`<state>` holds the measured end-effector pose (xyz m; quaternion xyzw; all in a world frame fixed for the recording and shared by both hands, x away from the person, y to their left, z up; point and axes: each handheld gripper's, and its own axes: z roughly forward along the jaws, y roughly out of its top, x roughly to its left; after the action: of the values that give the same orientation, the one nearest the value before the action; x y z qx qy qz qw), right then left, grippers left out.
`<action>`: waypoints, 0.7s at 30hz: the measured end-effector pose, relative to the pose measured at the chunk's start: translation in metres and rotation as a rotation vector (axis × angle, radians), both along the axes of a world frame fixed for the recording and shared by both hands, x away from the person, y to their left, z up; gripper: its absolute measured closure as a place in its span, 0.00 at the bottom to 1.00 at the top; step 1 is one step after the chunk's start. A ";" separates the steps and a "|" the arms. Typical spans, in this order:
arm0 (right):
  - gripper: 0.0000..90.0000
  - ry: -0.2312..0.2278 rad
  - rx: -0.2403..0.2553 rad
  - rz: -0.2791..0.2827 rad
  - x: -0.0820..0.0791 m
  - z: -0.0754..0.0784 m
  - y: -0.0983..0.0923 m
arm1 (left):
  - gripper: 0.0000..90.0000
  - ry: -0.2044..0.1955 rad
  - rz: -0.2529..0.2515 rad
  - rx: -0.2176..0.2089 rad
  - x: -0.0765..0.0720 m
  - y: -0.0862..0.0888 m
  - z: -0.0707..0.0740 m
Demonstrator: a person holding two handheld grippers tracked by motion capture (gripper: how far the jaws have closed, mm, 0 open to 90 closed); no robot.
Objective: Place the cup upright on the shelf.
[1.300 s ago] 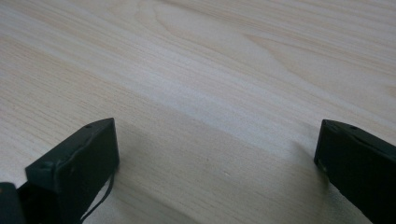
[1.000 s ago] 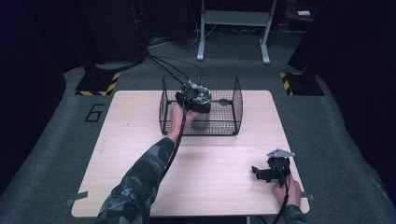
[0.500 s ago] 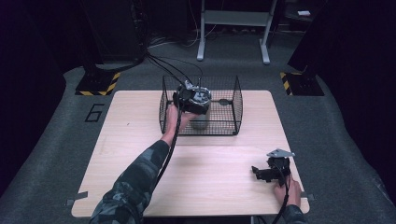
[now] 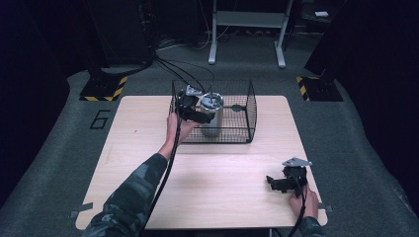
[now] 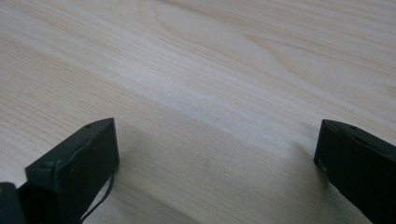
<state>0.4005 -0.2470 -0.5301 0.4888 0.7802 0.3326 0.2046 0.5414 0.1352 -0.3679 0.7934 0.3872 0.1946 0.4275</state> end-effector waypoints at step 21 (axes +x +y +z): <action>0.00 0.004 0.003 -0.006 0.000 0.000 0.000 | 0.00 -0.052 -0.009 -0.005 -0.072 0.074 0.012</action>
<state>0.4000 -0.2467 -0.5300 0.4921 0.7787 0.3319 0.2033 0.4699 0.2088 -0.3562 0.7886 0.3728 0.2123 0.4405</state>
